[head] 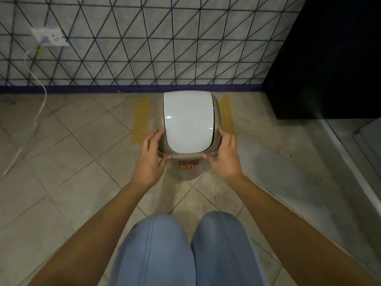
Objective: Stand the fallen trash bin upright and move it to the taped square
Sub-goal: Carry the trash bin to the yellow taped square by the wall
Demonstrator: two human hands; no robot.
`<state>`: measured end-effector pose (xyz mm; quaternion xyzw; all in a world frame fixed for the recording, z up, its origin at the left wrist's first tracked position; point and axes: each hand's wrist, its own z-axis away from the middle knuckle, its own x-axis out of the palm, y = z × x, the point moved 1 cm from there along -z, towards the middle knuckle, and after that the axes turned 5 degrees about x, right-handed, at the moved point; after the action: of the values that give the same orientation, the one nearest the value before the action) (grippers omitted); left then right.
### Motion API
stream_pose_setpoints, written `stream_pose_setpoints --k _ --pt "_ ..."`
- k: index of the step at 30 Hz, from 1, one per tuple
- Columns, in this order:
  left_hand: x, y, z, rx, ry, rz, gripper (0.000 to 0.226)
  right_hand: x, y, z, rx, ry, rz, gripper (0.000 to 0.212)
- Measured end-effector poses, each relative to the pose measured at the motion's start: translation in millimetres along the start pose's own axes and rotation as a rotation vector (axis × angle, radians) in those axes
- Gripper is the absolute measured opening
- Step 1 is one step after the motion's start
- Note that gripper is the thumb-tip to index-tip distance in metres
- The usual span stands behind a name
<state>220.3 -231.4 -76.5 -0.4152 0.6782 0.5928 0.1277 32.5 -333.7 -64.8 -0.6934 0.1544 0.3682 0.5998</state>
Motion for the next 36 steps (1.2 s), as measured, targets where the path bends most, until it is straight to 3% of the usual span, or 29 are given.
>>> stream_pose_setpoints --k 9,22,25,28,33,36 --pt "4 -17 -26 -0.020 0.047 0.174 0.078 11 -4 -30 0.055 0.022 -0.077 0.089" --pt "11 -28 -53 -0.032 0.070 0.221 0.081 7 5 -72 0.044 -0.049 -0.071 0.094" --pt "14 -31 -56 -0.166 0.132 0.259 0.098 3 10 -82 0.095 -0.038 -0.133 0.107" --pt "14 -36 -60 -0.380 0.110 0.521 0.104 5 13 -89 0.250 -0.090 -0.273 0.123" --pt "14 -45 -71 -0.511 0.106 0.635 0.090 14 11 -98 0.273 -0.152 -0.363 0.107" --pt "14 -47 -75 -0.499 0.083 0.717 0.076 15 11 -102 0.282 -0.156 -0.369 0.107"
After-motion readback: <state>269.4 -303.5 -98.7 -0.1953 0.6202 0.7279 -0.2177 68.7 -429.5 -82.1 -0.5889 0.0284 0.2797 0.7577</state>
